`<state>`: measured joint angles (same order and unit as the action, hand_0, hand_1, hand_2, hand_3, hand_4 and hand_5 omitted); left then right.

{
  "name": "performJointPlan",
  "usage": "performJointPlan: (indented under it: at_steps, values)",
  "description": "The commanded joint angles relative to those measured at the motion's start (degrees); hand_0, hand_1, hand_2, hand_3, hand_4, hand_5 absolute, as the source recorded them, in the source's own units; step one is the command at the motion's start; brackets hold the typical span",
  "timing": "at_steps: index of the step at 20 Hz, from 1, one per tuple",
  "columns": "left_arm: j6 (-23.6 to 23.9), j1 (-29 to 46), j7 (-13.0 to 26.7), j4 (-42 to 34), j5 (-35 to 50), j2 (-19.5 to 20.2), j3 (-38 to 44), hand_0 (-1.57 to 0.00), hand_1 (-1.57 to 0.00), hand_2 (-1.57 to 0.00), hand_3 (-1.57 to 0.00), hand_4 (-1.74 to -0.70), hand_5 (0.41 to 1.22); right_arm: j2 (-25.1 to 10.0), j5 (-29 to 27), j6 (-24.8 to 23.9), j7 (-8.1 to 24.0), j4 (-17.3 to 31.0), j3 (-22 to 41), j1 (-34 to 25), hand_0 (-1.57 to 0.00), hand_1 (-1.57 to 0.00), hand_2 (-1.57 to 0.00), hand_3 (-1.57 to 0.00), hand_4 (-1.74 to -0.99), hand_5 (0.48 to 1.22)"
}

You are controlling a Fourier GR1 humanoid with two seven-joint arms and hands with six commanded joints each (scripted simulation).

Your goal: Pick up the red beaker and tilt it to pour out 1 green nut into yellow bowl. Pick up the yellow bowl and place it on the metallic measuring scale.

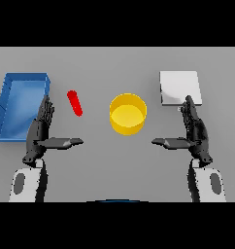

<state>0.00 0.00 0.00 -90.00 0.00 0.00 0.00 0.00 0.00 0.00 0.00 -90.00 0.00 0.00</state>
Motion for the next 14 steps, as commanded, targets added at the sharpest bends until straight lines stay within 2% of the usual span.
performJointPlan:
  at_steps: [1,6,7,8,9,11,12,14]
  values:
    - [-0.03,0.12,-0.08,-0.08,0.09,0.08,0.06,0.0,0.0,0.0,0.0,-1.15,0.599,-0.02,-0.04,-0.04,-0.01,0.01,-0.03,-0.01,0.0,0.0,0.0,0.0,-1.167,0.599]
    - [-1.05,1.6,-0.44,-0.79,0.91,1.14,0.53,0.0,0.0,0.0,0.0,-1.15,0.599,-0.54,-0.28,-0.26,0.73,0.54,-0.66,-1.04,0.0,0.0,0.0,0.0,-1.167,0.599]
    - [-1.69,3.19,-1.08,-3.03,-1.13,2.73,-1.02,0.0,0.0,0.0,0.0,-1.15,0.599,-2.63,6.28,-2.02,-3.87,-1.54,1.96,1.4,0.0,0.0,0.0,0.0,-1.167,0.599]
    - [-1.91,4.84,-1.31,-5.38,-2.47,3.5,-2.24,0.0,0.0,0.0,0.0,-1.16,0.599,-3.5,10.63,-3.23,-6.02,-3.09,3.97,3.29,0.0,0.0,0.0,0.0,-1.163,0.595]
    - [-2.16,6.13,-0.95,-7.36,-3.24,4.26,-2.98,0.0,0.0,0.0,0.0,-1.16,0.599,-3.75,13.25,-4.11,-6.65,-4.07,5.19,4.48,0.0,0.0,0.0,0.0,-1.162,0.594]
    - [-2.05,6.61,1.33,-8.81,-4.48,4.32,-4.24,0.0,0.0,0.0,0.0,-1.16,0.599,-3.55,16.34,-5.52,-4.98,-5.43,6.54,5.21,0.0,0.0,0.0,0.0,-1.159,0.59]
    - [-1.97,6.62,2.48,-9.52,-4.84,4.66,-4.44,0.0,0.0,0.0,0.0,-1.16,0.6,-3.88,16.5,-5.4,-4.61,-5.27,6.46,5.1,0.0,0.0,0.0,0.0,-1.162,0.591]
    - [-2.33,7.37,2.3,-9.84,-5.64,5.33,-4.87,0.0,0.0,0.0,0.0,-1.16,0.603,-4.11,15.71,-5.02,-4.29,-5.46,6.06,4.55,0.0,0.0,0.0,0.0,-1.183,0.596]
